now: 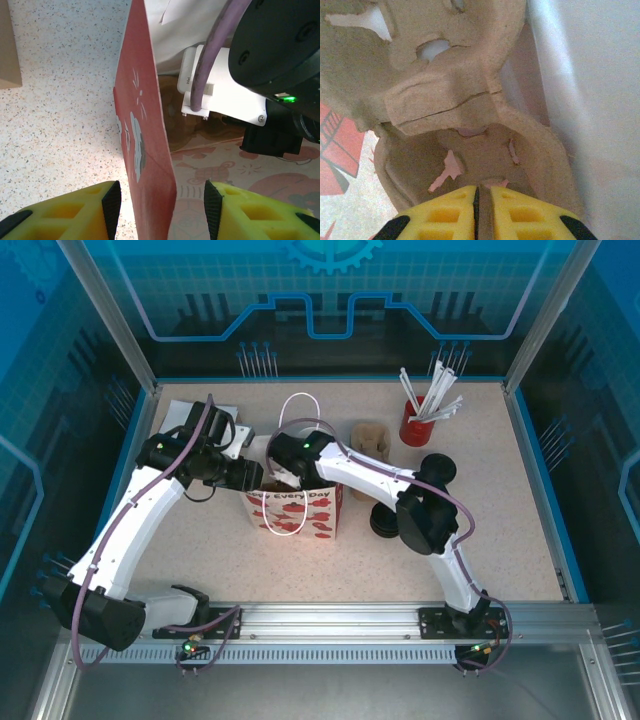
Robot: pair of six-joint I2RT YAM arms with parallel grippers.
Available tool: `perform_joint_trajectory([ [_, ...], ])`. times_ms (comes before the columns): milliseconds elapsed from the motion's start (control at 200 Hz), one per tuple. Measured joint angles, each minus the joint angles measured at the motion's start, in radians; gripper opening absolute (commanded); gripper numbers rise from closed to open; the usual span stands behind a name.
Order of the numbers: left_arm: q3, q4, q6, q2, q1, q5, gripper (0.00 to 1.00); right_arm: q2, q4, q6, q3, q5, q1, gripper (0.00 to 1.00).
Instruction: Pack the takeout coffee
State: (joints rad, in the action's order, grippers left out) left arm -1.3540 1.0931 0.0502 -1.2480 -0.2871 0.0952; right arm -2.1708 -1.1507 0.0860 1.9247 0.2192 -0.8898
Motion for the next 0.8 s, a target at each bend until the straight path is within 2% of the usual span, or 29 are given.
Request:
perform_joint_trajectory([
  [550, 0.0, 0.0, 0.0, 0.0, 0.0, 0.0, 0.5, 0.004, -0.003, -0.01, 0.032, -0.019, 0.007, 0.17],
  [800, 0.0, 0.0, 0.0, 0.0, 0.0, 0.0, 0.49, 0.086, -0.011, -0.031, 0.032, -0.066, 0.007, 0.21],
])
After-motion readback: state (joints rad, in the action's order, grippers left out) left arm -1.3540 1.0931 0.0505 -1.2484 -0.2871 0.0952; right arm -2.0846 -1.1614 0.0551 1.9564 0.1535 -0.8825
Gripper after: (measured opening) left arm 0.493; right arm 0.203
